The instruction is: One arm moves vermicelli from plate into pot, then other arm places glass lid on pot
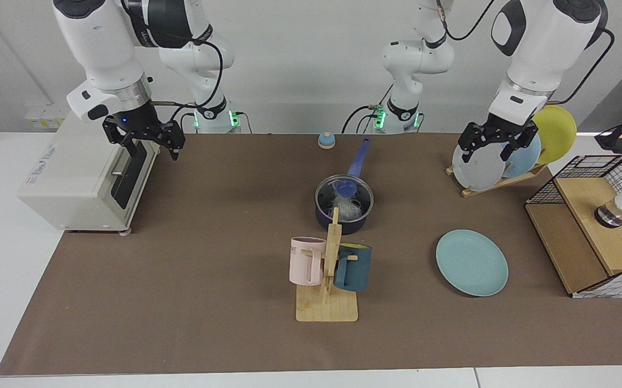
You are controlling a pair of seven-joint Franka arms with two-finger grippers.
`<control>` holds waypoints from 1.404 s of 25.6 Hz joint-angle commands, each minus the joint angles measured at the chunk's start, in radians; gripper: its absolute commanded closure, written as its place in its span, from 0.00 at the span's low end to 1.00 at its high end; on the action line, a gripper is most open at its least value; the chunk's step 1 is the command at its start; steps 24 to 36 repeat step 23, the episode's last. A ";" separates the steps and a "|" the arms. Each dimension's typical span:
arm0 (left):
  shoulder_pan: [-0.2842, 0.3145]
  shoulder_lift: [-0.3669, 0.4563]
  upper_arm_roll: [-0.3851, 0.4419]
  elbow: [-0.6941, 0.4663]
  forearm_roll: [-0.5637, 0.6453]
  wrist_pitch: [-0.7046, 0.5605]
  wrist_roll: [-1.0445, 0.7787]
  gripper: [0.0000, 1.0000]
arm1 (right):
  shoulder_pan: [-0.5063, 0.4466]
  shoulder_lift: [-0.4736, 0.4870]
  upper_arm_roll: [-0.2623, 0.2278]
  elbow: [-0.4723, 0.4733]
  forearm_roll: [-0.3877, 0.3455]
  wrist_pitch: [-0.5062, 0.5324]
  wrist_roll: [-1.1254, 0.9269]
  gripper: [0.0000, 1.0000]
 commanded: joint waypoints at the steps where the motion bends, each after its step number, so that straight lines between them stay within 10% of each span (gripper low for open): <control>1: -0.008 -0.005 0.006 0.012 -0.002 -0.021 -0.011 0.00 | -0.011 -0.048 0.005 -0.072 0.027 0.021 -0.020 0.00; 13: -0.010 -0.005 0.006 0.012 -0.002 -0.022 -0.011 0.00 | 0.075 -0.048 -0.086 -0.063 0.031 0.030 -0.032 0.00; 36: -0.010 -0.005 0.006 0.012 -0.002 -0.021 -0.011 0.00 | 0.063 -0.042 -0.087 -0.064 0.041 0.035 -0.029 0.00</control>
